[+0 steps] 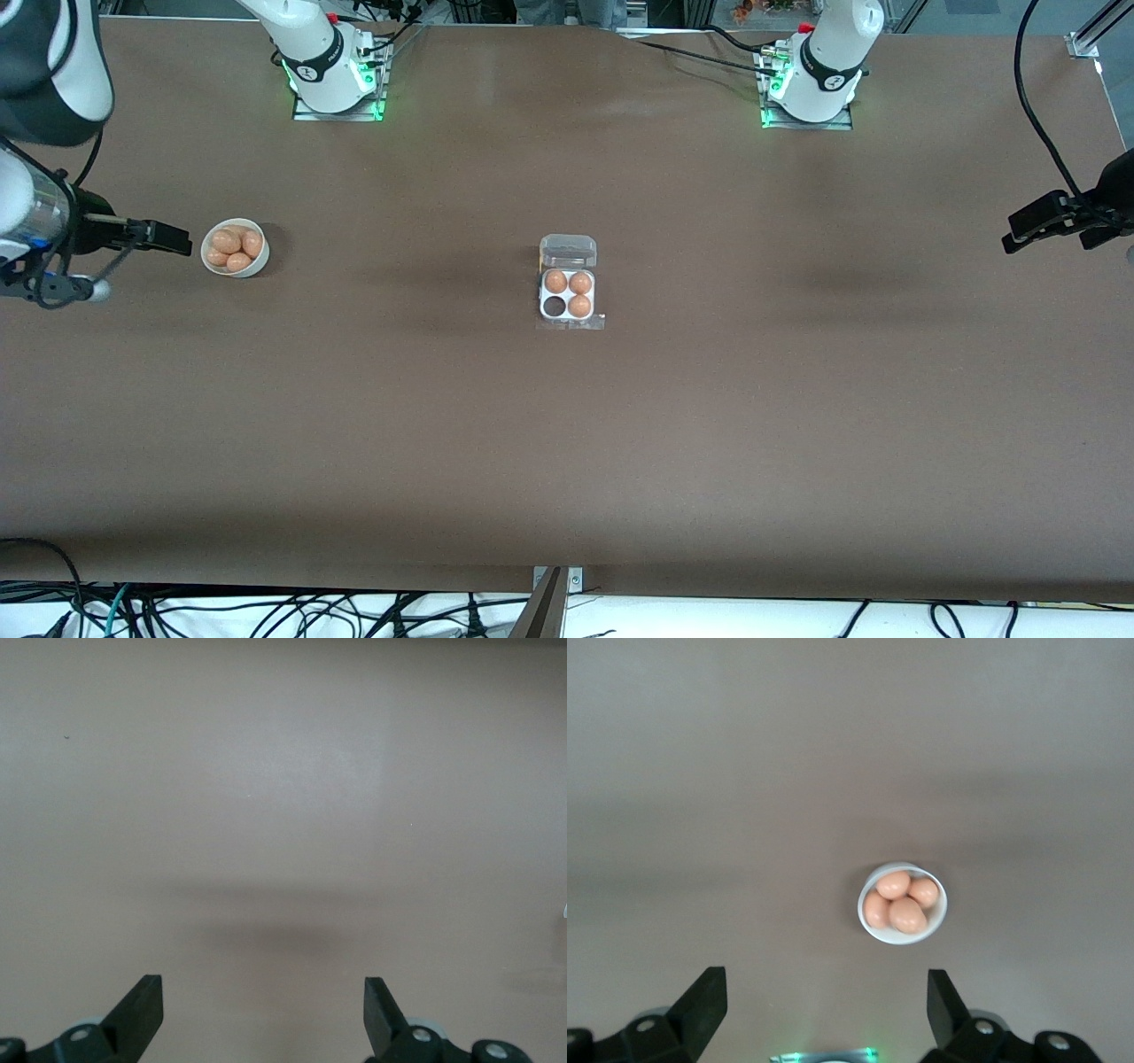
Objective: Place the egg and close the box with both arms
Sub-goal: 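Move the open right gripper over the white egg bowl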
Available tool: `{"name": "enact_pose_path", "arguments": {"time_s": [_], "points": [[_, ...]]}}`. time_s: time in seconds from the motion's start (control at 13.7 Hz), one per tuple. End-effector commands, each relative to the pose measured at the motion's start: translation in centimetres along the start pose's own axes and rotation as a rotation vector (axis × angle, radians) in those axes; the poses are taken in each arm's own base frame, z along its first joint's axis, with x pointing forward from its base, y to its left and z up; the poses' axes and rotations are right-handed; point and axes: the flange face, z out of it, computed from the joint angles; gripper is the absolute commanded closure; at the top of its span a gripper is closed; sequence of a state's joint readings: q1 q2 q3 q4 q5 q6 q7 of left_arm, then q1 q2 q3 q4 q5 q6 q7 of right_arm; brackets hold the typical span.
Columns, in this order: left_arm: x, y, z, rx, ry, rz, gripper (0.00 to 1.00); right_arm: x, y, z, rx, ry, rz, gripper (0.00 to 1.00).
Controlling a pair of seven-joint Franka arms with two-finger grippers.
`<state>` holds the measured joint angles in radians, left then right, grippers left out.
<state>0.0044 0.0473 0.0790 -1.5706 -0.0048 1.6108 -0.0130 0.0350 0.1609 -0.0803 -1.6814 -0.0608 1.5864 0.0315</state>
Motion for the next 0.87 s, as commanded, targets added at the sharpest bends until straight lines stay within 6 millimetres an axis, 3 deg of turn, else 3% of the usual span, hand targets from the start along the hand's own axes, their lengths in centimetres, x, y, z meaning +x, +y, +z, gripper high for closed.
{"name": "enact_pose_path", "arguments": {"time_s": [0.0,0.29,0.51,0.8], "points": [[0.3,-0.1,-0.5,0.019,0.003,0.016,0.00,-0.3,2.1,4.6,-0.014,-0.024,0.025,0.00],[0.3,-0.1,-0.5,0.019,0.003,0.016,0.00,-1.7,5.3,10.9,0.003,-0.031,0.065,0.00],[0.3,-0.1,-0.5,0.019,0.003,0.016,0.00,-2.3,5.3,15.9,0.002,-0.167,0.068,0.00],[0.6,-0.1,0.1,0.020,-0.008,0.016,0.00,-1.7,5.5,17.4,-0.002,-0.190,0.069,0.00]]}}
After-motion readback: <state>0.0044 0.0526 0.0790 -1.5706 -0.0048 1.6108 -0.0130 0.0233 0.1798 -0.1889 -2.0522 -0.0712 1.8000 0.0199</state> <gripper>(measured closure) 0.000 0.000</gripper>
